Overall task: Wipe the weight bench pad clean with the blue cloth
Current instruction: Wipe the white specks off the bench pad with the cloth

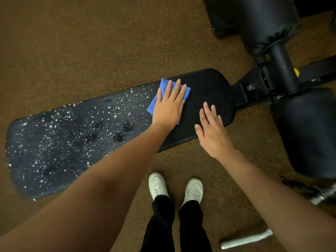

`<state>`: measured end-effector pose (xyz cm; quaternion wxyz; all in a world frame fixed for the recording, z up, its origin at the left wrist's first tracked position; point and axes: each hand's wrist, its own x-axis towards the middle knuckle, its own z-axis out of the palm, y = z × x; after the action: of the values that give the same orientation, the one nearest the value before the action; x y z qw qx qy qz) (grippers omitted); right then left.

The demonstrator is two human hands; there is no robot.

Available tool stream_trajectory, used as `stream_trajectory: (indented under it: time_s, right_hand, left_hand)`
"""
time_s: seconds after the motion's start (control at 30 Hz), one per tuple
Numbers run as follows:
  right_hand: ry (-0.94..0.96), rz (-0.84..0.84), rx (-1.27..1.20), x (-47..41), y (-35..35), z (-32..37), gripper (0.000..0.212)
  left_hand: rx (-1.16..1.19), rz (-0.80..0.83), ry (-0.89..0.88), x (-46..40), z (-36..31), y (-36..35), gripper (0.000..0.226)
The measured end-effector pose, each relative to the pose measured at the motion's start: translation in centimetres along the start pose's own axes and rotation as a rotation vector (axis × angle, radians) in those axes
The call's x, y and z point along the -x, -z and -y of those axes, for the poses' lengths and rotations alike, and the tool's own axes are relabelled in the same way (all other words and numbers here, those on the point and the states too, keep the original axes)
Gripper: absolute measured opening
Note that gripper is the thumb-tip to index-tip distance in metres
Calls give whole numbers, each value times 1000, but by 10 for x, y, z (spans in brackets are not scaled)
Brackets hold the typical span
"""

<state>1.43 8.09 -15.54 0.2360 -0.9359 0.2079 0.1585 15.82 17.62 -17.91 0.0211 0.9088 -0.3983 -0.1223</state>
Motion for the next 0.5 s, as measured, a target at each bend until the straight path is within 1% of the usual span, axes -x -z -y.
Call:
stream_trajectory:
  time_s: [0.07,0.1,0.13,0.17,0.27,0.3,0.33,0.37,0.47,0.5]
  right_hand:
    - [7,1,-6,0,-1,-1,56]
    - [10,2,-10,0,-1,-2,56]
    - [14,3,-11,0,-1,-2,56]
    - [20,1,-9,-1,-1,-3,56]
    - [31,3,-7,0,1,-5,55]
    - [31,6,-8,0,2,-5,55]
    - [28,7,-9,0,2,-5,56]
    - [24,7,-10,0,1,-4,56]
    - [-2,15,-3,-1,0,-1,57]
    - [-6,16,3,-1,0,0,58]
  left_hand:
    - [-51,14,-74,-8,12,3,53]
    - [-53,10,-70,-11,16,4,54]
    - [-29,2,-27,-14,18,4,52]
    - [14,-15,52,-16,19,3,49]
    - [136,-60,326,-17,16,2,48]
    - [147,-67,368,-14,12,1,48]
    - [137,-70,366,-10,8,0,48]
    - [111,-65,317,-5,2,-1,48]
    - [8,-13,50,1,-5,-3,49]
    - [-18,-3,14,-2,-2,-3,49]
